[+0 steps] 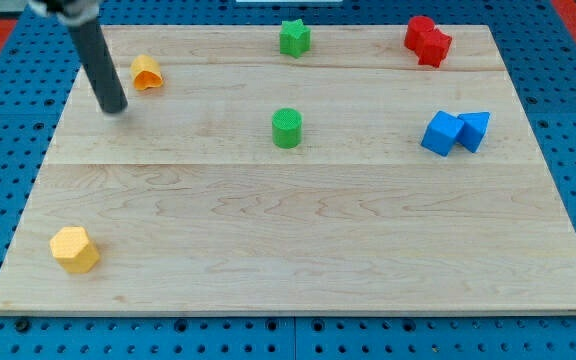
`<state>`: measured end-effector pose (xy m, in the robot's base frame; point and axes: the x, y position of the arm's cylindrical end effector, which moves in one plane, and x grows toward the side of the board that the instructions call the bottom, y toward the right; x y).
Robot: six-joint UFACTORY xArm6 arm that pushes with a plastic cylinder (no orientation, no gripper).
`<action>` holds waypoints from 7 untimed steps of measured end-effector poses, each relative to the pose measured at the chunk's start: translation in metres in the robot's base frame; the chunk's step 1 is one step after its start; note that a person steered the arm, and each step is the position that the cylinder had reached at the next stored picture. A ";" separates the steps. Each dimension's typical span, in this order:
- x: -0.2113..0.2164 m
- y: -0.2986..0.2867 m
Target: Move the yellow hexagon towards the center left
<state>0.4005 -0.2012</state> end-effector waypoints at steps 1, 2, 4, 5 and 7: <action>0.117 0.029; 0.174 0.056; 0.188 -0.034; 0.172 -0.032; 0.123 -0.014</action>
<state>0.5237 -0.2153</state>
